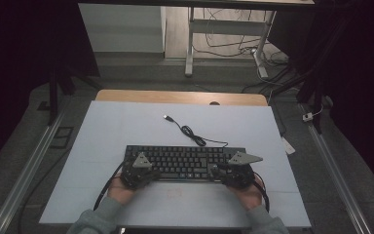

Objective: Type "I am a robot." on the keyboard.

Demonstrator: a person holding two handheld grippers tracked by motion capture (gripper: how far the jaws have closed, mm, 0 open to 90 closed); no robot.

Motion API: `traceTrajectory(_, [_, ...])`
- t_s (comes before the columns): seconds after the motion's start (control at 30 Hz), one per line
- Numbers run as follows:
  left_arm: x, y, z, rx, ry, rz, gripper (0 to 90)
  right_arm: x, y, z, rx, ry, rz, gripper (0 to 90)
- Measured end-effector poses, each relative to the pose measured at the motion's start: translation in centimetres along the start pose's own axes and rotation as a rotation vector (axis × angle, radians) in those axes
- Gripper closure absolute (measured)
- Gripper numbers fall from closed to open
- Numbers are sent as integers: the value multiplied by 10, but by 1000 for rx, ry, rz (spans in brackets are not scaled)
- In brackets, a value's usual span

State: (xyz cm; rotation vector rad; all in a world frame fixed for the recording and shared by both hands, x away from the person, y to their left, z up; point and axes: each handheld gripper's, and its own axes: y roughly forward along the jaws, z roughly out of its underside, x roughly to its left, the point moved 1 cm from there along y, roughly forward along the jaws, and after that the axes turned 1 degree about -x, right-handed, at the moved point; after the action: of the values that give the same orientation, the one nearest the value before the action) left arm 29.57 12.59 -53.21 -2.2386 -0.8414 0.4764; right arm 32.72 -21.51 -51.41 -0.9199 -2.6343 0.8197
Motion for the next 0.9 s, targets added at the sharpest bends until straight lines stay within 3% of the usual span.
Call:
traceTrajectory(0.33, [2, -13, -3, -61, -17, -4, 862, 0, 0, 0, -4, 5, -1, 621])
traceTrajectory(0.43, [6, -20, -3, -92, -38, -6, 767, 0, -1, 0, -3, 5, 0, 621])
traceTrajectory(0.63, [13, -28, -1, -106, -80, -30, 551, 0, -1, 1, -8, 7, -2, 619])
traceTrajectory(0.77, [23, -36, 3, -112, -129, -69, 466, 0, -1, 1, -5, 6, -2, 614])
traceTrajectory(0.9, [28, -39, 5, -111, -142, -87, 413, -1, -1, 1, -6, 5, -1, 610])
